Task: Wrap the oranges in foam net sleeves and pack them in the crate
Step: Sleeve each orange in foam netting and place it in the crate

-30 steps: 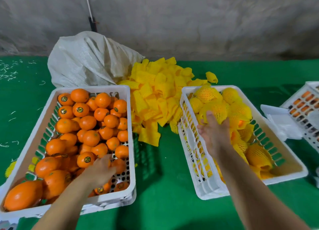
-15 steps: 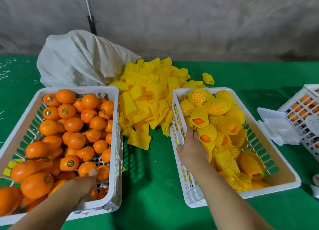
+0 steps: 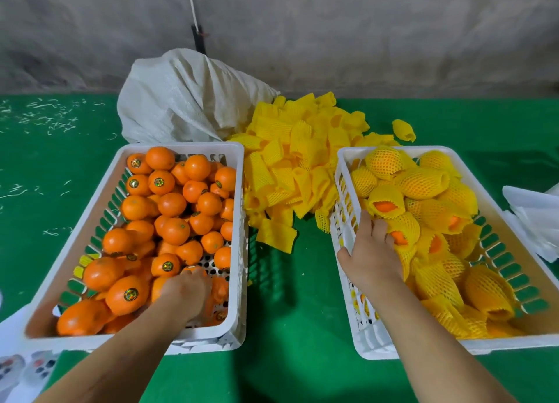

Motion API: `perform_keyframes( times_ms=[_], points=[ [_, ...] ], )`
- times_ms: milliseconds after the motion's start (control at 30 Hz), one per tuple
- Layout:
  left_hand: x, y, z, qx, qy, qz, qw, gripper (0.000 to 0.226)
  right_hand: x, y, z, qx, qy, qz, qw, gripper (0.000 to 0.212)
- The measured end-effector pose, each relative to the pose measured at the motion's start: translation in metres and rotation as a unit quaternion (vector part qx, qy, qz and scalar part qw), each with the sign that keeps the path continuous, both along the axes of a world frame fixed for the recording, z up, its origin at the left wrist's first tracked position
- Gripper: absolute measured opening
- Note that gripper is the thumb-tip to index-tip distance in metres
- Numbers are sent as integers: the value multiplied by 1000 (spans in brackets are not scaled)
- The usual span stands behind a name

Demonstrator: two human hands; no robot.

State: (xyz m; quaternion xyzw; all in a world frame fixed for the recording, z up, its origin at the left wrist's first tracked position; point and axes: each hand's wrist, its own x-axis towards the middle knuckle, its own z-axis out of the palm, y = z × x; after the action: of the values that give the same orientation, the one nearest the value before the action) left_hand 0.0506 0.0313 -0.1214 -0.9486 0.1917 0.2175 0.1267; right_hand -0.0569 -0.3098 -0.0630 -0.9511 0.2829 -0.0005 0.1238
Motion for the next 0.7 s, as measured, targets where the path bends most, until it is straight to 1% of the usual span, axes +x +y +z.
perform_keyframes(
  times_ms=[33, 67, 100, 133, 167, 200, 267, 333, 367, 400, 433, 467, 533, 600, 700],
  points=[
    [2, 3, 3, -73, -23, 19, 997, 43, 0, 1, -1, -24, 2, 11, 1000, 97],
    [-3, 6, 15, -122, -35, 65, 990, 51, -1, 1, -1, -57, 3, 27, 998, 96],
    [-3, 12, 21, -225, -77, 123, 964, 61, -1, 2, -2, -92, 3, 46, 995, 95],
    [-3, 17, 30, -312, -109, 179, 927, 66, -3, 2, -2, -122, 1, 63, 991, 94],
    [-4, 20, 35, -380, -129, 222, 889, 67, -4, 2, -4, -146, -2, 82, 986, 92],
    [-6, 20, 41, -431, -132, 246, 858, 68, -4, 3, -6, -165, -4, 101, 981, 89],
    [-16, 9, 54, -537, -138, 243, 796, 63, -2, 5, -9, -206, 7, 132, 970, 84],
    [-32, -12, 63, -621, -125, 234, 738, 61, 7, 14, -9, -228, 43, 157, 960, 79],
    [-40, -25, 65, -654, -107, 239, 710, 62, 16, 21, -11, -217, 67, 173, 959, 76],
    [-47, -36, 65, -675, -85, 242, 692, 62, 26, 29, -15, -185, 87, 193, 960, 74],
    [-54, -46, 65, -683, -68, 239, 687, 62, 36, 39, -20, -140, 109, 215, 960, 72],
    [-59, -53, 63, -677, -60, 233, 696, 61, 47, 48, -26, -99, 141, 238, 956, 71],
    [-62, -57, 59, -643, -65, 204, 736, 63, 65, 62, -41, -52, 219, 273, 936, 71],
    [-61, -55, 57, -615, -62, 176, 766, 70, 77, 69, -56, -37, 284, 284, 915, 69],
    [-61, -54, 57, -595, -45, 137, 791, 77, 91, 66, -75, -42, 330, 307, 892, 60]
  ],
)
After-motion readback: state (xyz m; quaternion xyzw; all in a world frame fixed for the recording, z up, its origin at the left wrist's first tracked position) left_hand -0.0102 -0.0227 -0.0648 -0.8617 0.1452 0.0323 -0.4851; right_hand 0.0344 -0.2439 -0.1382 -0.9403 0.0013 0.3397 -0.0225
